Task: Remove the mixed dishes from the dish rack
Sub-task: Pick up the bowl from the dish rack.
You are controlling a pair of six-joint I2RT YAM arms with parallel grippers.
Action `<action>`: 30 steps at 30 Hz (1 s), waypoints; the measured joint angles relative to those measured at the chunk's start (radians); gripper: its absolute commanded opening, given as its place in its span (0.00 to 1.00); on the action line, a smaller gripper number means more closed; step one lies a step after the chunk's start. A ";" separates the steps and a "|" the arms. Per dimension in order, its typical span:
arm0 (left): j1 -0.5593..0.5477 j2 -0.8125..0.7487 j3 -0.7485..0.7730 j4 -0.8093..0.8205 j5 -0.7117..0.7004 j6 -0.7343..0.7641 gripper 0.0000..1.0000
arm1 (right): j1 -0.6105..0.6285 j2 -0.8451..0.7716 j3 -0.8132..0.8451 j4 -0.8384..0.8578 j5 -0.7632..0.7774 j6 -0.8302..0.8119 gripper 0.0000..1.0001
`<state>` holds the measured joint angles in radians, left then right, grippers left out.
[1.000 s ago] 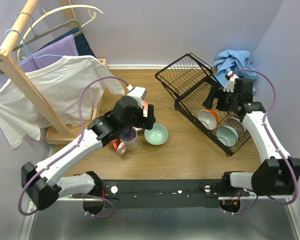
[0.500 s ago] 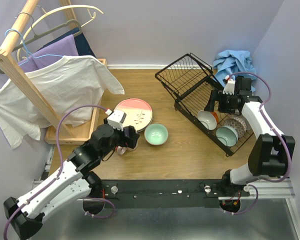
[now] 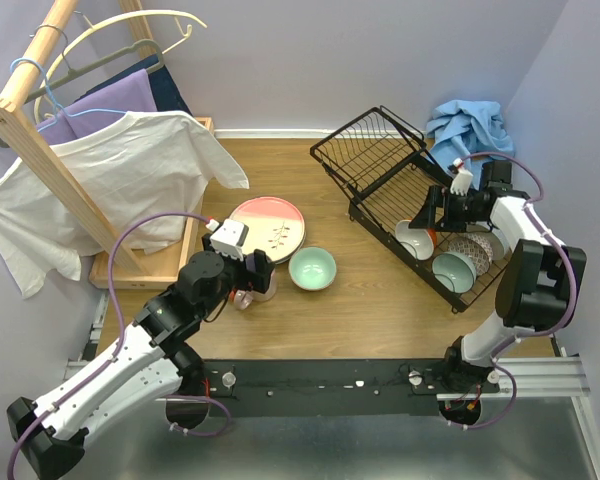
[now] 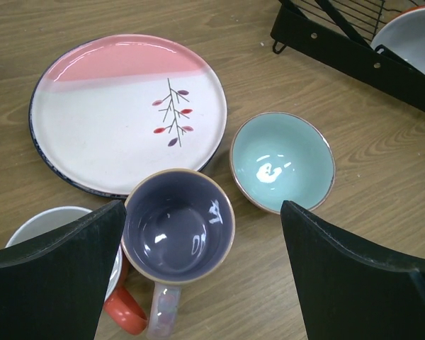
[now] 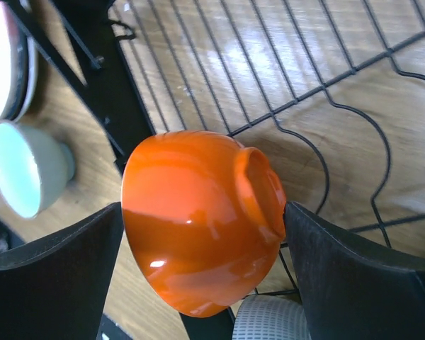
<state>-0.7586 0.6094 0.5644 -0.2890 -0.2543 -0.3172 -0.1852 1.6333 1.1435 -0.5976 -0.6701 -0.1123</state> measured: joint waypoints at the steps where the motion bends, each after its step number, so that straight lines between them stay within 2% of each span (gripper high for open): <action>1: 0.000 -0.002 0.000 0.002 0.000 0.001 0.99 | -0.007 0.010 0.003 -0.007 -0.025 -0.013 1.00; 8: 0.000 0.003 0.000 0.018 0.000 0.008 0.99 | -0.013 0.061 0.034 -0.026 -0.132 -0.065 1.00; 16: 0.012 0.021 0.000 0.028 0.009 0.015 0.99 | -0.013 0.098 0.036 -0.026 -0.158 -0.081 0.99; 30: 0.047 0.042 0.000 0.049 0.055 0.015 0.99 | -0.007 0.120 0.060 -0.029 -0.154 -0.107 0.75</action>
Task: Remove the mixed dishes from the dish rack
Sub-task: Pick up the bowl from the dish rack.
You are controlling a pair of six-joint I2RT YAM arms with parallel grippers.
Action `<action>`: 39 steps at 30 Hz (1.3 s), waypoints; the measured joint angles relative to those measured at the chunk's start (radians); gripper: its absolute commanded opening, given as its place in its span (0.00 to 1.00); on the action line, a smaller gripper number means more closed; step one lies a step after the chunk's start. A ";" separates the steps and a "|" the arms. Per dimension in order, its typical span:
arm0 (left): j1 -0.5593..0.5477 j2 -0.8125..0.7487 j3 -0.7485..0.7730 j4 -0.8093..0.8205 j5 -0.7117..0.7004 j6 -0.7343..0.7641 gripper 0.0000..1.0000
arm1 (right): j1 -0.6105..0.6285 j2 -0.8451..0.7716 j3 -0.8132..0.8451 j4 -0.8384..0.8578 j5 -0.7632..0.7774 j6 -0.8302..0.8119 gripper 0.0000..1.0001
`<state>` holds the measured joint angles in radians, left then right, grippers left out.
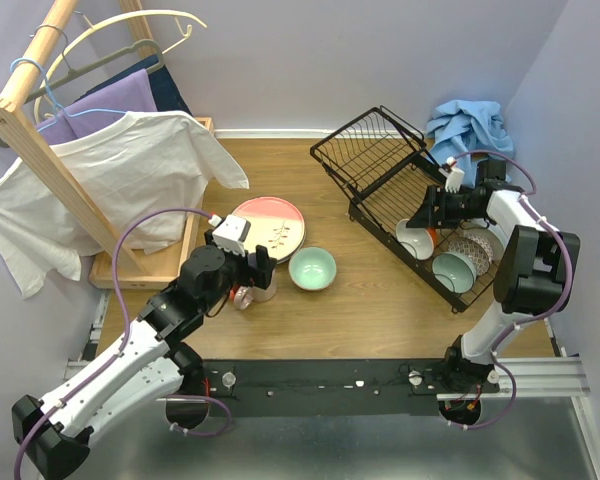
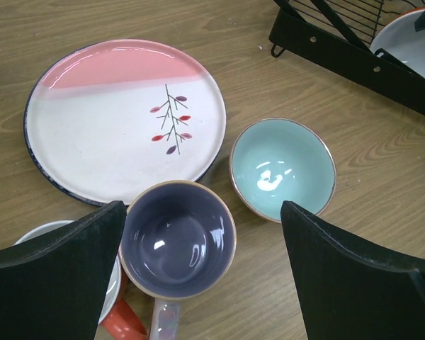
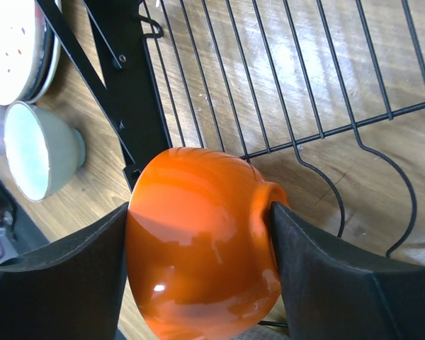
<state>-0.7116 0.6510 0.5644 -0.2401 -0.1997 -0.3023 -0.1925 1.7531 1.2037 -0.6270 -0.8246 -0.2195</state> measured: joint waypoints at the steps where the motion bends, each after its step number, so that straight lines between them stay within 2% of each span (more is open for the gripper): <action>1: 0.004 0.002 0.000 0.003 0.004 0.000 0.99 | 0.002 -0.002 0.002 0.000 0.003 -0.005 0.72; 10: 0.037 0.011 0.000 0.016 0.041 0.000 0.99 | 0.045 -0.045 0.003 -0.009 0.090 -0.024 0.46; 18: 0.051 0.012 0.000 0.024 0.063 -0.001 0.99 | 0.095 -0.092 0.003 -0.025 0.199 -0.027 0.35; 31: 0.056 0.014 0.000 0.032 0.078 -0.001 0.99 | 0.179 -0.166 0.003 -0.032 0.383 -0.012 0.25; 39: 0.056 0.019 0.000 0.033 0.079 -0.001 0.99 | 0.214 -0.255 0.023 -0.019 0.390 0.041 0.25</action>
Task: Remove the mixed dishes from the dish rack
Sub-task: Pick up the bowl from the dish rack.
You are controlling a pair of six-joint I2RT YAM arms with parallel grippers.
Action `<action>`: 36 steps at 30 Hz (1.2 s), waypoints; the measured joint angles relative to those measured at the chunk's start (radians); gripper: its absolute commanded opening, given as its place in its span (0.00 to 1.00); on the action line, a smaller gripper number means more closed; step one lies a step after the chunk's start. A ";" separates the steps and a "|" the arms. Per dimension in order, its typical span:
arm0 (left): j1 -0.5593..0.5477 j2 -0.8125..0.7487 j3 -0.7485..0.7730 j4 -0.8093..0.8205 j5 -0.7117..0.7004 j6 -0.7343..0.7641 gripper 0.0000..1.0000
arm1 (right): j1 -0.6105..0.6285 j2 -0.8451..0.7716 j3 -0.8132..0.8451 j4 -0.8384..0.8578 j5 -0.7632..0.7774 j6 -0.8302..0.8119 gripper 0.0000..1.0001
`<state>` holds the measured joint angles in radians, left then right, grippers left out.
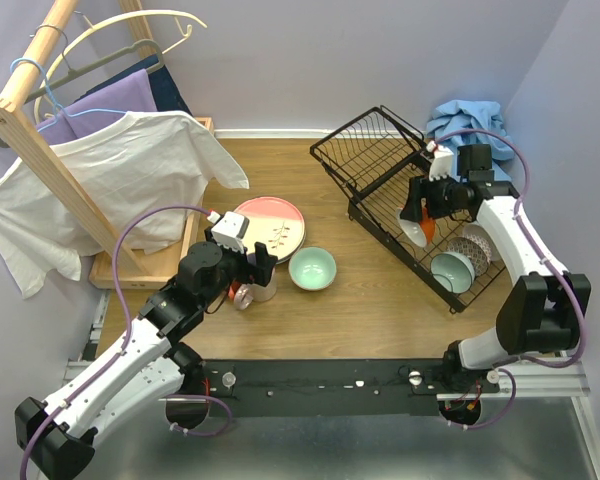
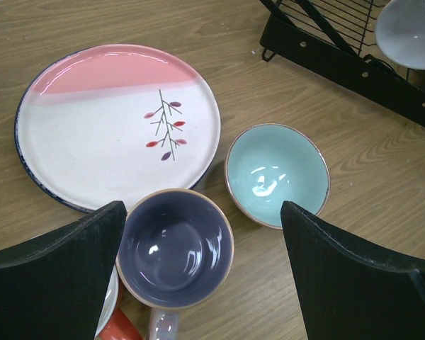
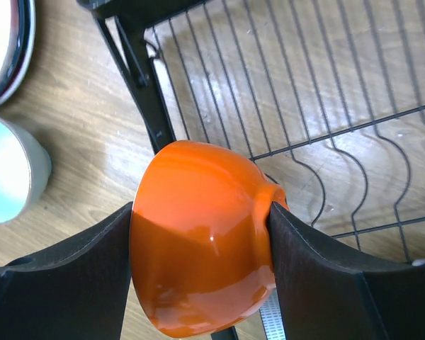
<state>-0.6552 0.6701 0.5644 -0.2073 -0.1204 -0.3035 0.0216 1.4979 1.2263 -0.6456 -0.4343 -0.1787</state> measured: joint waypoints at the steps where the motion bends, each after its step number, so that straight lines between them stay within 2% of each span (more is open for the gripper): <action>1: 0.000 0.000 0.000 0.000 0.000 0.000 0.99 | 0.001 -0.010 0.000 0.005 0.004 0.009 0.25; 7: 0.001 0.002 0.000 0.000 0.000 -0.001 0.99 | 0.001 -0.045 -0.005 0.069 0.021 0.105 0.25; 15: 0.001 0.029 0.005 0.009 0.025 -0.034 0.99 | 0.001 -0.132 -0.068 0.243 -0.034 0.330 0.25; 28: -0.004 0.277 0.206 0.123 0.108 -0.116 0.99 | 0.006 -0.234 -0.296 0.591 -0.273 0.709 0.24; 36: -0.064 0.464 0.301 0.211 0.132 -0.179 0.98 | 0.023 -0.306 -0.421 0.794 -0.366 0.900 0.24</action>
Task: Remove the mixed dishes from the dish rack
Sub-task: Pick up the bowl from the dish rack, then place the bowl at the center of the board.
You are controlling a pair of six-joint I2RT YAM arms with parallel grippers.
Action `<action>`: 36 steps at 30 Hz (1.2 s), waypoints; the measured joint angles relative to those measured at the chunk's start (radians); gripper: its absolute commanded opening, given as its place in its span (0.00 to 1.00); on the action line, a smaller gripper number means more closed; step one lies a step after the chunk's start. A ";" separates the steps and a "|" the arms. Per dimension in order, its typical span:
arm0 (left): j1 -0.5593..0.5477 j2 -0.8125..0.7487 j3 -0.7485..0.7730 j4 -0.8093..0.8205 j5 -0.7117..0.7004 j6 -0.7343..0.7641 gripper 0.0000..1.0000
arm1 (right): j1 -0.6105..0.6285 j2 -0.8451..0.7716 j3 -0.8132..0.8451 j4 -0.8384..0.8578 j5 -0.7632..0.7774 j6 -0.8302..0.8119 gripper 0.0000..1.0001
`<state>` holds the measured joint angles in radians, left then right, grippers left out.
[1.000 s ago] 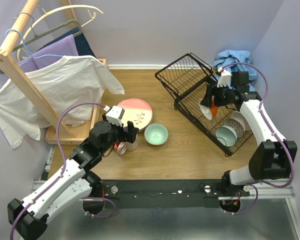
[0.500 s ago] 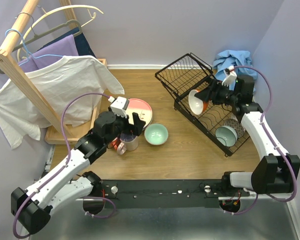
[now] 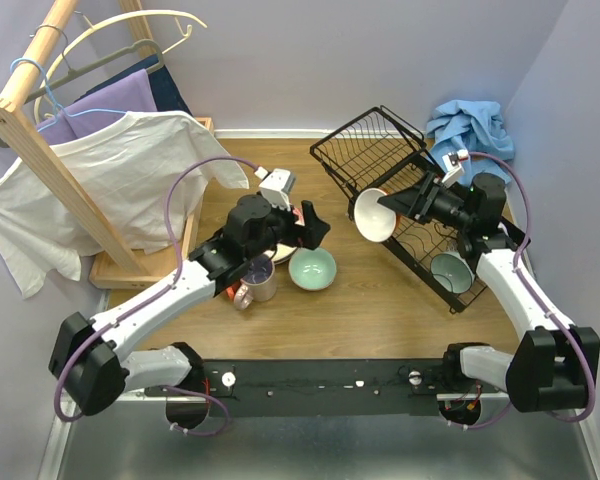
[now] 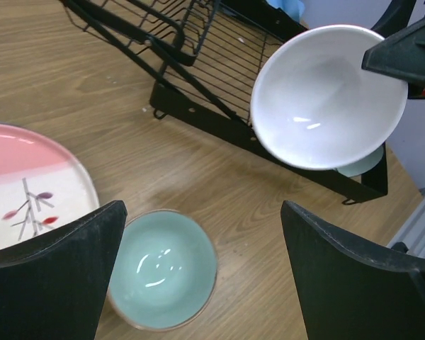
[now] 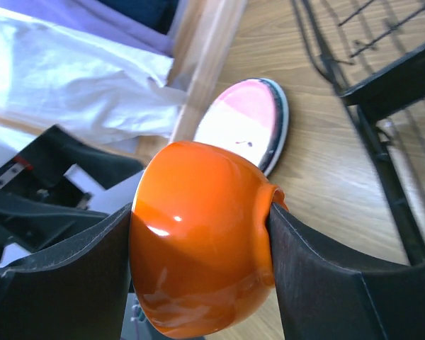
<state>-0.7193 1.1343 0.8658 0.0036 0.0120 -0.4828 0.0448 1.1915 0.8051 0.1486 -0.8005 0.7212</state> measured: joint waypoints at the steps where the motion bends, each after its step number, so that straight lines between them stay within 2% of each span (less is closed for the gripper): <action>1: -0.012 0.032 0.018 0.018 0.001 -0.010 0.98 | 0.003 -0.008 -0.014 0.022 -0.008 0.016 0.24; 9: -0.055 0.178 0.094 0.092 0.001 -0.062 0.92 | 0.021 -0.041 -0.074 0.151 -0.058 0.144 0.23; 18: -0.079 0.304 0.151 0.169 0.006 -0.134 0.73 | 0.032 -0.051 -0.102 0.262 -0.088 0.241 0.21; 21: -0.082 0.333 0.154 0.190 0.019 -0.166 0.63 | 0.041 -0.051 -0.115 0.285 -0.093 0.262 0.20; 22: -0.082 0.344 0.154 0.198 0.027 -0.180 0.54 | 0.043 -0.051 -0.119 0.292 -0.095 0.268 0.20; 24: -0.082 0.357 0.154 0.208 0.034 -0.197 0.45 | 0.048 -0.051 -0.126 0.306 -0.097 0.278 0.20; 25: -0.082 0.364 0.154 0.214 0.037 -0.205 0.35 | 0.049 -0.051 -0.130 0.312 -0.099 0.284 0.20; 27: -0.083 0.370 0.153 0.226 0.048 -0.222 0.24 | 0.054 -0.051 -0.137 0.324 -0.099 0.291 0.20; 28: -0.084 0.371 0.153 0.235 0.055 -0.232 0.13 | 0.055 -0.049 -0.140 0.330 -0.099 0.294 0.20; 30: -0.085 0.371 0.154 0.247 0.057 -0.243 0.02 | 0.057 -0.047 -0.141 0.334 -0.098 0.296 0.21; 31: -0.087 0.371 0.153 0.249 0.062 -0.250 0.00 | 0.057 -0.047 -0.142 0.337 -0.098 0.299 0.23; 32: -0.087 0.371 0.153 0.253 0.067 -0.248 0.00 | 0.055 -0.047 -0.143 0.338 -0.097 0.301 0.34; 34: -0.087 0.371 0.153 0.253 0.068 -0.248 0.00 | 0.055 -0.046 -0.143 0.338 -0.095 0.300 0.49; 35: -0.087 0.371 0.153 0.252 0.068 -0.247 0.00 | 0.055 -0.046 -0.143 0.337 -0.095 0.299 0.60; 36: -0.087 0.371 0.153 0.248 0.068 -0.246 0.00 | 0.055 -0.047 -0.143 0.331 -0.095 0.294 0.65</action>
<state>-0.8066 1.5055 1.0191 0.2520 0.0795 -0.7288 0.0994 1.1450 0.6624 0.4793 -0.8951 1.0157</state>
